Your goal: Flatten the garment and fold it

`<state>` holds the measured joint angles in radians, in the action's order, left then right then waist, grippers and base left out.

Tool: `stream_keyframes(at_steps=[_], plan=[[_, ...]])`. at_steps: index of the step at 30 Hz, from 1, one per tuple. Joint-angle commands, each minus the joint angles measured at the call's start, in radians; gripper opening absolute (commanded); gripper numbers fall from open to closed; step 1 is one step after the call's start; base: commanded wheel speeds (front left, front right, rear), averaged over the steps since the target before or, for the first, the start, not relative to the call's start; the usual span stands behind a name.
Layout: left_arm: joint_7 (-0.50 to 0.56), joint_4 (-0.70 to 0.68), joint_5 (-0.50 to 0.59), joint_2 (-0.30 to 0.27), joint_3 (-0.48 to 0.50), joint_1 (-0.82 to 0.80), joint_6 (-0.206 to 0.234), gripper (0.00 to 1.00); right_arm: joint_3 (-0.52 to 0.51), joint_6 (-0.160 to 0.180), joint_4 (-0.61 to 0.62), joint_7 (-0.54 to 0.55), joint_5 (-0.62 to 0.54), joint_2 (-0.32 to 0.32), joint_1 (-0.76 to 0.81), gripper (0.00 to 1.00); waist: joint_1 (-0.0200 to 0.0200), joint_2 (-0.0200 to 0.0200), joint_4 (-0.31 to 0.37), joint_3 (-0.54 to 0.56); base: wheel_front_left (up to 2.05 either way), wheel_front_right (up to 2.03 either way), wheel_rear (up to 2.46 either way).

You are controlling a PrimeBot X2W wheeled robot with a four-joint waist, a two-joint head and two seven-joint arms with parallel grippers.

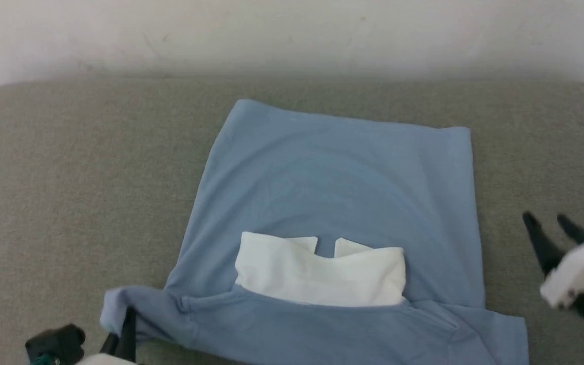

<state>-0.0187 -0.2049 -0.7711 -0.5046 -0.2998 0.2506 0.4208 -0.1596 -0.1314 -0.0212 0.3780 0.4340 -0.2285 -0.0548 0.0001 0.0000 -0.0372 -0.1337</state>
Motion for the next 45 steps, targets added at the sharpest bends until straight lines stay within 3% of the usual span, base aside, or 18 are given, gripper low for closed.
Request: stream_keyframes(at_steps=[1,6,12,23,24,26,27,31,36,41,45], plan=[[-0.009,-0.007,0.015,0.007,-0.004,-0.028,-0.009,0.0,0.006,0.001,-0.047,-0.005,0.002,-0.007,-0.06,1.0,-0.0001,0.0,-0.048,-0.049,0.0,0.0,0.0],[-0.034,-0.027,0.045,0.032,-0.032,-0.102,-0.024,0.0,0.038,0.001,-0.334,0.005,0.005,-0.064,-0.334,1.0,-0.0001,0.0,-0.122,-0.116,0.0,0.0,0.0],[-0.053,-0.039,0.074,0.063,-0.069,-0.179,-0.041,0.0,0.097,0.001,-0.592,0.096,0.008,-0.124,-0.578,1.0,-0.0001,0.0,-0.19,-0.187,0.0,0.0,0.0],[-0.078,-0.045,0.084,0.096,-0.097,-0.24,-0.066,0.0,0.127,0.001,-0.925,0.236,0.004,-0.126,-0.799,1.0,-0.0001,0.0,-0.217,-0.256,0.0,0.0,0.0],[-0.079,-0.041,0.084,0.096,-0.097,-0.242,-0.068,0.0,0.128,0.001,-0.959,0.272,0.008,-0.121,-0.803,0.6,-0.0001,0.0,-0.218,-0.255,0.0,0.0,0.0],[-0.08,-0.035,0.083,0.095,-0.096,-0.243,-0.069,0.0,0.133,0.001,-1.01,0.336,0.011,-0.115,-0.81,0.0,-0.0001,0.0,-0.218,-0.251,0.0,0.0,0.0],[-0.083,-0.034,0.081,0.096,-0.095,-0.243,-0.069,0.0,0.132,0.001,-1.025,0.351,0.012,-0.111,-0.814,0.0,-0.0001,0.0,-0.216,-0.249,0.0,0.0,0.0],[-0.094,-0.022,0.075,0.099,-0.089,-0.241,-0.073,0.0,0.156,0.001,-1.03,0.34,-0.004,-0.108,-0.833,0.0,-0.0001,0.0,-0.201,-0.225,0.0,0.0,0.0],[-0.095,-0.008,0.071,0.087,-0.078,-0.223,-0.066,0.0,0.235,0.001,-0.931,0.258,-0.021,-0.145,-0.853,0.0,-0.0001,0.0,-0.169,-0.161,0.0,0.0,0.0],[-0.086,-0.007,0.067,0.058,-0.057,-0.18,-0.046,0.0,0.336,0.001,-0.734,0.222,0.005,-0.255,-0.783,0.0,-0.0001,0.0,-0.124,-0.084,0.0,0.0,0.0],[-0.071,-0.011,0.063,0.02,-0.033,-0.14,-0.03,0.0,0.337,0.001,-0.53,0.256,0.054,-0.377,-0.62,0.0,-0.0001,0.0,-0.076,-0.039,0.0,0.0,0.0]])
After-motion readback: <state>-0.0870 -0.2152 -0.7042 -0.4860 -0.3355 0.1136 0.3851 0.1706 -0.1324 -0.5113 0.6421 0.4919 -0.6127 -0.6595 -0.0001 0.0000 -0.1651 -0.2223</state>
